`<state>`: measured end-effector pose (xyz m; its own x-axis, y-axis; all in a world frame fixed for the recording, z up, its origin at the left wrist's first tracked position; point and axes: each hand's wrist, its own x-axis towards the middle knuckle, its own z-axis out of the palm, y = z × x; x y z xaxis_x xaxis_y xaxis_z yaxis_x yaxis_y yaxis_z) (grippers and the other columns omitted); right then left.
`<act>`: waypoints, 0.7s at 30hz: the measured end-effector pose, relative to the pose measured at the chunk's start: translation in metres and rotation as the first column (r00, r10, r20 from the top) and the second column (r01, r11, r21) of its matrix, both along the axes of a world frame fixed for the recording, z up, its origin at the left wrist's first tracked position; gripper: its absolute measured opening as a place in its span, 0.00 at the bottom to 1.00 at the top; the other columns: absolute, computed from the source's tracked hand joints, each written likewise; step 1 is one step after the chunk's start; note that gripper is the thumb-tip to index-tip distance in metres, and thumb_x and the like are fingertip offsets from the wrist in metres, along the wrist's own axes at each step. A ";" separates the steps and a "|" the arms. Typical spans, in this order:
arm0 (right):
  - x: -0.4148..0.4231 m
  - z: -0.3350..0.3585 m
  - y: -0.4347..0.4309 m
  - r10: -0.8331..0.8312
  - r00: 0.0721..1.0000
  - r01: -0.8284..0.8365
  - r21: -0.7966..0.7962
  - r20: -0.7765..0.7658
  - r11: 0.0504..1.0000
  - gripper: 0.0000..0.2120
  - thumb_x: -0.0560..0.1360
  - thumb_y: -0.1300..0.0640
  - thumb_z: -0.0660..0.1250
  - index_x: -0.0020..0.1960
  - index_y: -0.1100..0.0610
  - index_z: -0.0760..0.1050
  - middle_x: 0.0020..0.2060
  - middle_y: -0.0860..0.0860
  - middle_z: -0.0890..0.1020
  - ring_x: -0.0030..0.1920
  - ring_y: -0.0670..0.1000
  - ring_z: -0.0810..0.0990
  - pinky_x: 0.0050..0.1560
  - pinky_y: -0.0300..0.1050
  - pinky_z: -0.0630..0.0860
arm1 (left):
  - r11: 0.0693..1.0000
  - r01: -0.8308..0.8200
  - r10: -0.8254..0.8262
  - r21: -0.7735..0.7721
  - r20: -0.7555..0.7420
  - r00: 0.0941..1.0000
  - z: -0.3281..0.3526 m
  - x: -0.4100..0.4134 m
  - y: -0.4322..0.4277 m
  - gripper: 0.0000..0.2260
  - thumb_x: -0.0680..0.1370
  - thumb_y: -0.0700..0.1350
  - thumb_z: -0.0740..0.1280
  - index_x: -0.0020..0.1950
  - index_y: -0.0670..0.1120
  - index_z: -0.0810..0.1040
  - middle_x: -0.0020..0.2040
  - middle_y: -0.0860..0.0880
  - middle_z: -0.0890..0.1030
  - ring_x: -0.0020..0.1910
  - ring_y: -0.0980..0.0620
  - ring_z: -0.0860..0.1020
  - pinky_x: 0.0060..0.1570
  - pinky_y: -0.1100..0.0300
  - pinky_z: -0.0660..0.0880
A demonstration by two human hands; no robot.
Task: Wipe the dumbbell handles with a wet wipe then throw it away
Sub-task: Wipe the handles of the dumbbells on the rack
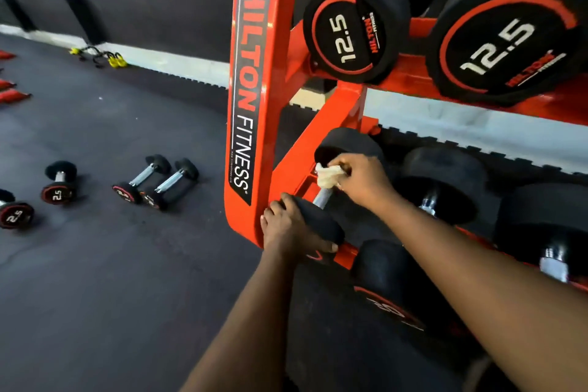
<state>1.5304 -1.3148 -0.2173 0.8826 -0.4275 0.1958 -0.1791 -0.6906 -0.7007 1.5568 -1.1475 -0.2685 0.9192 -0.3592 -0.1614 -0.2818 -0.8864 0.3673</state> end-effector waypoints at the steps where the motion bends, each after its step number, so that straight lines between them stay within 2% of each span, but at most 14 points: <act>1: 0.002 -0.006 0.004 0.011 1.000 -0.011 -0.015 0.021 1.000 0.11 0.69 0.63 0.70 0.48 0.52 0.84 0.44 0.52 0.86 0.47 0.52 0.83 0.47 0.46 0.77 | 1.000 0.007 -0.006 -0.013 0.005 1.000 -0.003 0.001 0.002 0.71 0.54 0.70 0.80 0.80 0.37 0.45 0.76 0.36 0.61 0.76 0.35 0.60 0.76 0.43 0.58; 3: -0.002 -0.019 0.012 0.000 1.000 0.001 -0.053 0.002 0.999 0.10 0.68 0.61 0.72 0.47 0.50 0.84 0.43 0.50 0.86 0.46 0.51 0.83 0.46 0.45 0.78 | 0.999 0.027 -0.027 -0.034 0.016 1.000 -0.006 0.001 0.004 0.71 0.54 0.69 0.80 0.81 0.38 0.44 0.76 0.36 0.61 0.76 0.35 0.60 0.76 0.43 0.59; 7: -0.006 -0.014 0.012 0.002 0.981 -0.016 -0.075 -0.192 0.997 0.12 0.66 0.57 0.73 0.48 0.46 0.84 0.43 0.50 0.86 0.46 0.53 0.84 0.47 0.50 0.81 | 1.000 0.011 -0.011 -0.025 -0.022 1.000 0.007 0.001 0.002 0.72 0.54 0.68 0.82 0.81 0.39 0.42 0.77 0.36 0.59 0.76 0.35 0.60 0.76 0.42 0.58; 11: -0.018 -0.007 0.012 -0.025 0.997 0.020 -0.070 -0.076 0.997 0.11 0.68 0.61 0.71 0.48 0.50 0.84 0.43 0.51 0.86 0.46 0.54 0.84 0.48 0.48 0.80 | 1.000 -0.002 0.002 -0.001 -0.037 0.999 0.010 -0.002 0.005 0.72 0.54 0.68 0.82 0.81 0.40 0.41 0.77 0.36 0.59 0.76 0.35 0.59 0.77 0.43 0.58; 14: -0.018 -0.011 0.007 0.054 0.995 -0.063 -0.110 -0.085 0.992 0.08 0.69 0.61 0.73 0.47 0.53 0.84 0.42 0.53 0.85 0.46 0.55 0.83 0.47 0.46 0.79 | 1.000 -0.007 0.007 0.007 -0.002 1.000 0.008 0.001 0.002 0.72 0.54 0.68 0.81 0.81 0.40 0.41 0.77 0.36 0.59 0.76 0.35 0.59 0.76 0.43 0.58; 18: -0.008 -0.012 -0.007 -0.006 1.000 0.005 -0.016 -0.030 1.000 0.10 0.70 0.62 0.71 0.49 0.52 0.84 0.45 0.52 0.86 0.49 0.54 0.84 0.51 0.48 0.79 | 0.998 -0.007 0.009 0.057 -0.039 0.999 0.010 -0.006 -0.001 0.72 0.54 0.68 0.82 0.81 0.40 0.42 0.77 0.37 0.60 0.76 0.36 0.60 0.77 0.43 0.58; 21: 0.003 -0.017 -0.009 -0.007 0.998 0.008 0.018 -0.070 1.000 0.09 0.70 0.61 0.71 0.48 0.52 0.85 0.45 0.51 0.86 0.48 0.53 0.83 0.49 0.44 0.79 | 0.998 -0.023 0.026 0.066 -0.044 0.999 0.016 -0.002 -0.006 0.71 0.54 0.68 0.82 0.81 0.39 0.44 0.75 0.37 0.62 0.74 0.36 0.63 0.76 0.44 0.59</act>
<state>1.5335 -1.3241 -0.2344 0.8906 -0.4372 0.1257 -0.2332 -0.6760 -0.6990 1.5549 -1.1537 -0.2528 0.9190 -0.3240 -0.2247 -0.2443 -0.9153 0.3203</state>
